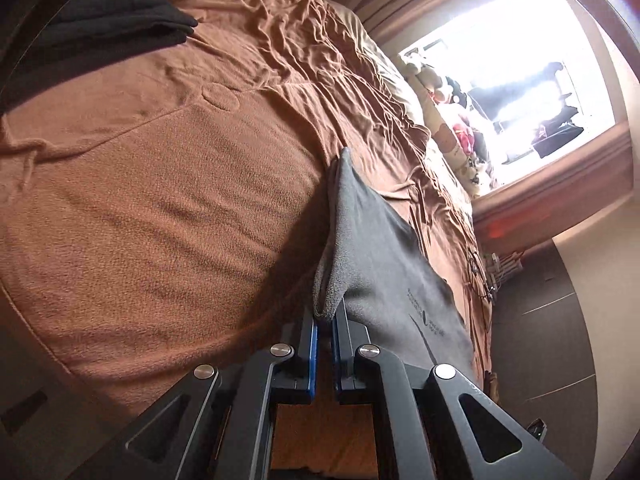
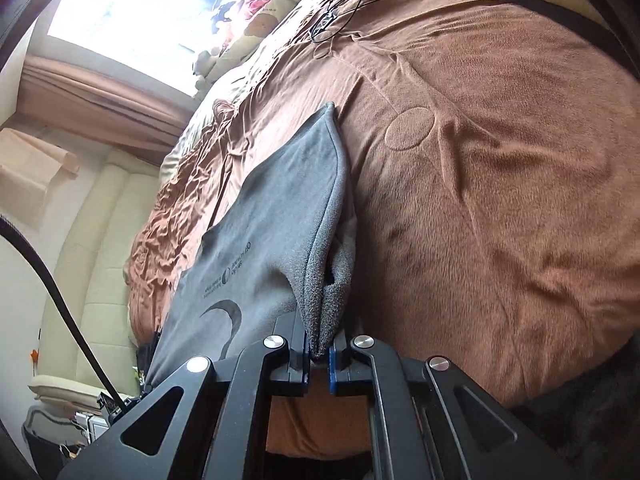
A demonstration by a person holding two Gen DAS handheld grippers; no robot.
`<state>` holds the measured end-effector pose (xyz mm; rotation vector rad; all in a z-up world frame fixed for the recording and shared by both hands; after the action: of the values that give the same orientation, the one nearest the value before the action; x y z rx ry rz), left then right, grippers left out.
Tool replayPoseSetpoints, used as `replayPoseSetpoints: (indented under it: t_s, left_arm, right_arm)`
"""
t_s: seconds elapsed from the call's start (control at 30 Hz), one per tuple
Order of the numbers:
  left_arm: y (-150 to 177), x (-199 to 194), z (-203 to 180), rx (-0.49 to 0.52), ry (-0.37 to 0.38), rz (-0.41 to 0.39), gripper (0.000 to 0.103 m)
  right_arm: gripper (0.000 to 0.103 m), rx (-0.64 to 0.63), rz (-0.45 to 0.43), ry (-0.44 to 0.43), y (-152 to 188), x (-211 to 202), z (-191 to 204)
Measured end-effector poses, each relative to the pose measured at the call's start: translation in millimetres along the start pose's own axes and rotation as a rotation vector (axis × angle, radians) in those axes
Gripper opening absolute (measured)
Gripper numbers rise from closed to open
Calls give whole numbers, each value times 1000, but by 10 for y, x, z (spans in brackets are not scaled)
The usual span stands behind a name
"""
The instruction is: Fold small clothes
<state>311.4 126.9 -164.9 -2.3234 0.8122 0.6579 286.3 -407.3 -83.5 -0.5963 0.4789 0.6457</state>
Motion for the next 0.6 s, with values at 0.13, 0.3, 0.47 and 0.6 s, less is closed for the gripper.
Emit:
replayPoseSetpoints:
  t_s: [0.13,0.3,0.47,0.6]
  left_arm:
    - [90,-157,87,-4,8,-8,5]
    - [174,-322,176,-13,18,-17,5]
    - [236,-456,250,-13,31,-23,5]
    - [300,-445,311,-15,34,-8,5]
  right_arm:
    - [2,-12,1,4,138,-83,-1]
    - [2,-30,7,7,299,-184,-8]
    - [2,-42,8,11,389,-272,-28]
    - [3,-42,24,22,445,-277,-62]
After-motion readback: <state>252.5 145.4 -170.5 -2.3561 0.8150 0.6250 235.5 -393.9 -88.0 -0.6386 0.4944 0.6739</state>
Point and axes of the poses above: each gripper's, at about its wrist camera, not at the fingertips, and x roughly the way its jaws point, z to its left, y to its underside, the point moved 5 cm from there along x, roughly the way its jaws point
